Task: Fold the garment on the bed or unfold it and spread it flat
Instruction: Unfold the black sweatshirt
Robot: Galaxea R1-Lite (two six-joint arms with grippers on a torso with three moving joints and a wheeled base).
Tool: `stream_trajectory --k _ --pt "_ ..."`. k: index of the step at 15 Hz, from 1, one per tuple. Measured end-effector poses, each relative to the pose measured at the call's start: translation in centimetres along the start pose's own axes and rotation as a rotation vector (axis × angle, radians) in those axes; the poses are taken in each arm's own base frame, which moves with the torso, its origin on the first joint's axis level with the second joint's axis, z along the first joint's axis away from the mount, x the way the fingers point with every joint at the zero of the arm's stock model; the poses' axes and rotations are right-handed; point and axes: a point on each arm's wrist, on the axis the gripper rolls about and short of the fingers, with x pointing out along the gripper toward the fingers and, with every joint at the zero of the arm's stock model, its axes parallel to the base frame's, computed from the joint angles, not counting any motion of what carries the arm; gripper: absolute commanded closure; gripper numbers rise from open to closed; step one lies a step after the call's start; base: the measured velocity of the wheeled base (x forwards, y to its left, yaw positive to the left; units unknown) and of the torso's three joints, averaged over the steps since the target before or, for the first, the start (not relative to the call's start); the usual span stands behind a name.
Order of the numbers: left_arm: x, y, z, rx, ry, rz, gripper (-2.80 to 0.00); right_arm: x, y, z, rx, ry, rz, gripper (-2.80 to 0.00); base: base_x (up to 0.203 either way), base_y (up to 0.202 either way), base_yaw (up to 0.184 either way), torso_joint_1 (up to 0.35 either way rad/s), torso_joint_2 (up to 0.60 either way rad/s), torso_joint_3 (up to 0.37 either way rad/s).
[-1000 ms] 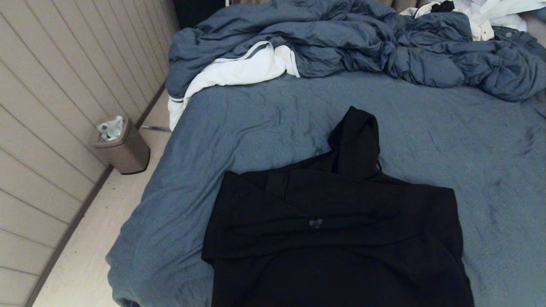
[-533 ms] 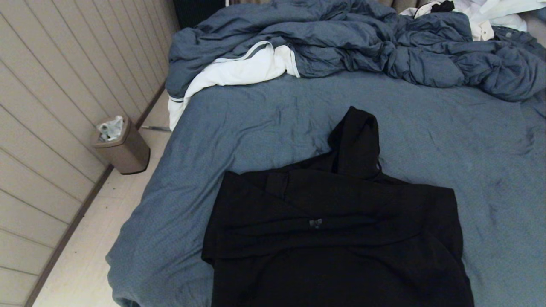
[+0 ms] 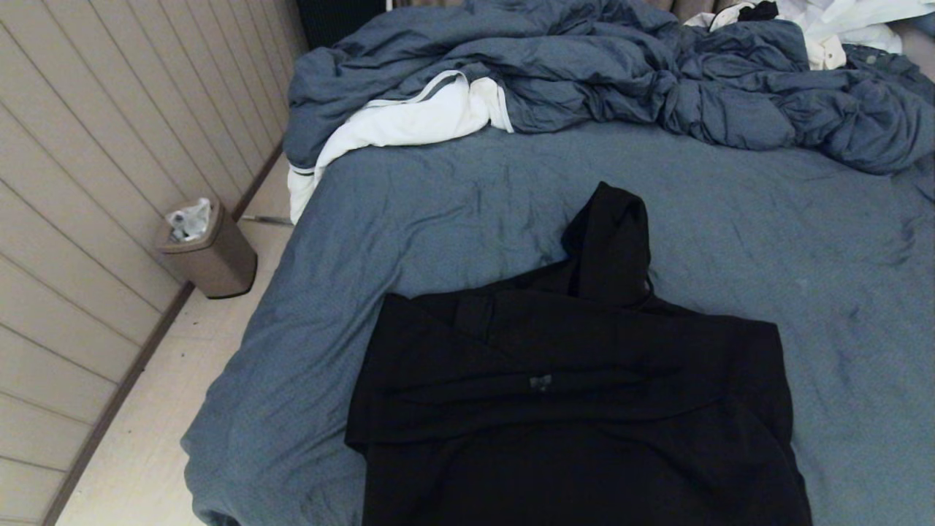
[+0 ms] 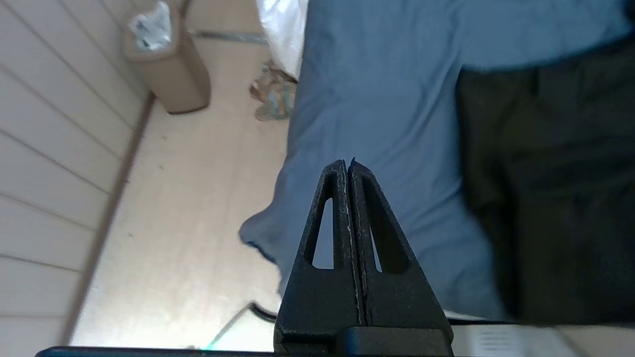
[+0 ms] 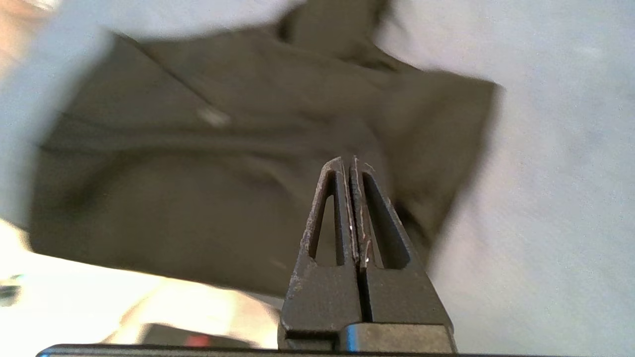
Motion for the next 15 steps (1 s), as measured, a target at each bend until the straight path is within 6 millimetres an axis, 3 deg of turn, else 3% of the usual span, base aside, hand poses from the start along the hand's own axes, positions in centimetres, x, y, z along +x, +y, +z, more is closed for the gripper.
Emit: stream_trajectory --k 3,7,9,12,15 --pt "4.4 0.2 5.1 -0.052 0.122 -0.057 0.00 3.4 0.1 4.7 0.106 0.059 0.034 0.00 0.000 0.000 0.000 0.000 0.00 0.000" --pt "11.6 0.0 8.7 -0.140 0.378 -0.211 0.00 9.8 -0.6 7.0 0.169 0.206 -0.035 0.00 0.000 0.000 0.000 0.000 0.00 0.000" --pt "14.9 -1.1 8.7 -0.184 0.517 -0.314 0.00 13.2 -1.5 7.1 0.196 0.313 -0.090 0.00 0.000 0.000 0.000 0.000 0.00 0.000" --pt "19.1 -4.8 7.4 -0.232 0.712 -0.453 0.00 18.1 -2.9 5.9 0.249 0.525 -0.096 0.00 0.000 0.000 0.000 0.000 0.00 0.000" --pt "21.9 -7.3 5.4 -0.224 0.824 -0.503 0.00 21.0 -3.8 3.7 0.261 0.693 -0.075 0.00 0.000 0.000 0.000 0.000 0.00 0.000"
